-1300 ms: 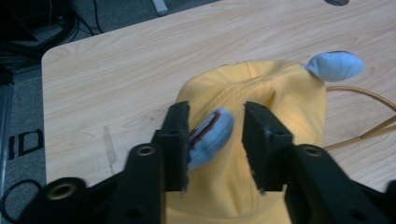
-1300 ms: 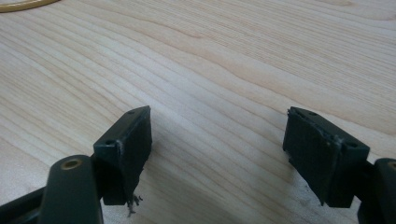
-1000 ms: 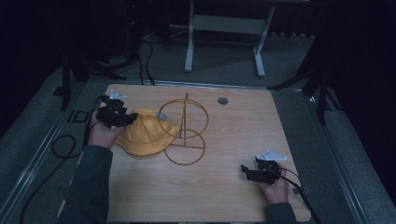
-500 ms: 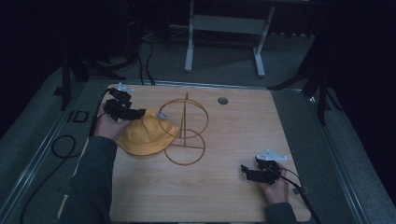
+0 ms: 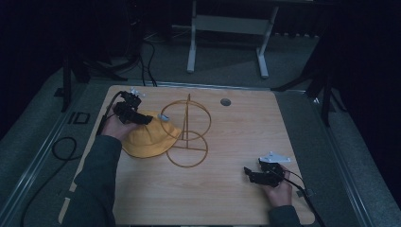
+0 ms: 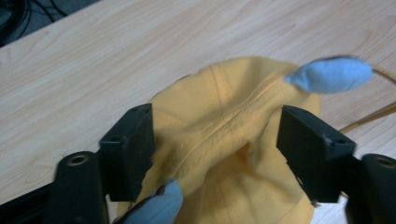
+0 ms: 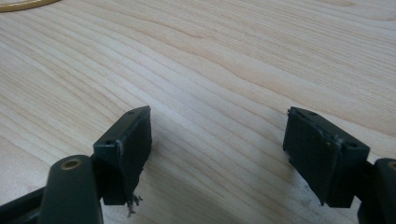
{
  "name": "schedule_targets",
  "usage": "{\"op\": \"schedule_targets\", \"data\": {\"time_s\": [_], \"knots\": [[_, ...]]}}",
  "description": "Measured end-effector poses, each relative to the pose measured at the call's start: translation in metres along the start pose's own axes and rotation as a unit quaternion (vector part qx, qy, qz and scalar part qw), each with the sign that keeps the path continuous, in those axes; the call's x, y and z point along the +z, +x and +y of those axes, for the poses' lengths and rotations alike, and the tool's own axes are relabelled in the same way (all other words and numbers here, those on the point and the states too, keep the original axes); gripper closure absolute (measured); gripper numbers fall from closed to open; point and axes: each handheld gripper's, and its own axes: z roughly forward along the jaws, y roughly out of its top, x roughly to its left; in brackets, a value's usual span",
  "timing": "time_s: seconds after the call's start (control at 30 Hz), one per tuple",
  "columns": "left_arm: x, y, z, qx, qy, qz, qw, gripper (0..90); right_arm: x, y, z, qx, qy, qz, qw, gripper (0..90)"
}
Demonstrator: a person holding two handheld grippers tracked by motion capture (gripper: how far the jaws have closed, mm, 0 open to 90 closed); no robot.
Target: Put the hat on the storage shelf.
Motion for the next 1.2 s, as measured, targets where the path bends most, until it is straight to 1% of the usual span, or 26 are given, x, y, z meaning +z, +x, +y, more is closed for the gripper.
{"op": "schedule_targets", "data": {"time_s": [0.03,0.13,0.27,0.37,0.43,0.57,0.6,0.63,0.67,0.73,0.9,1.0,1.07,1.13,1.2], "knots": [[0.001,0.0,0.0,0.002,0.009,0.01,0.9999,34.4,0.0,0.0,0.0,0.0,0.0,0.0,1.0,23.8],[0.002,-0.001,-0.002,0.009,0.023,0.018,0.9995,44.4,0.0,0.0,0.0,0.0,0.0,0.0,1.0,23.8],[0.003,-0.004,-0.003,0.032,0.042,0.027,0.9983,62.1,0.0,0.0,0.0,0.0,0.0,0.0,1.0,23.8],[0.004,-0.003,-0.004,0.034,0.05,0.023,0.9979,75.6,0.0,0.0,0.0,0.0,0.0,0.0,1.0,23.8],[0.003,-0.002,-0.004,0.037,0.055,0.024,0.9975,81.0,0.0,0.0,0.0,0.0,0.0,0.0,1.0,23.8],[0.001,0.0,-0.004,0.038,0.062,0.022,0.9971,84.4,0.0,0.0,0.0,0.0,0.0,0.0,1.0,23.8],[-0.001,0.0,-0.003,0.042,0.069,0.022,0.9965,84.4,0.0,0.0,0.0,0.0,0.0,0.0,1.0,23.8],[-0.002,-0.001,-0.003,0.04,0.07,0.021,0.9965,85.3,0.0,0.0,0.0,-0.001,0.0,0.001,1.0,23.8],[-0.004,0.0,-0.002,0.047,0.075,0.024,0.9958,85.4,0.0,0.0,0.0,0.0,0.0,0.001,1.0,23.8],[-0.006,0.0,-0.001,0.047,0.076,0.024,0.9957,85.7,0.0,0.0,0.0,-0.001,0.0,0.001,1.0,23.8],[-0.013,0.006,-0.003,0.036,0.082,0.011,0.9959,86.0,0.0,0.0,0.0,-0.001,0.0,0.001,1.0,23.8],[-0.015,0.009,-0.005,0.032,0.084,0.008,0.9959,86.0,0.0,0.0,0.0,-0.001,0.0,0.002,1.0,23.8],[-0.02,0.013,-0.006,0.025,0.082,0.004,0.9963,86.1,0.0,0.0,0.0,-0.001,0.0,0.001,1.0,23.8],[-0.022,0.014,-0.006,0.024,0.082,0.004,0.9963,86.1,0.0,0.0,0.0,-0.001,0.0,0.001,1.0,23.8],[-0.029,0.016,-0.006,0.03,0.086,0.008,0.9958,86.1,0.0,0.0,0.0,-0.001,0.0,0.002,1.0,23.8]]}}
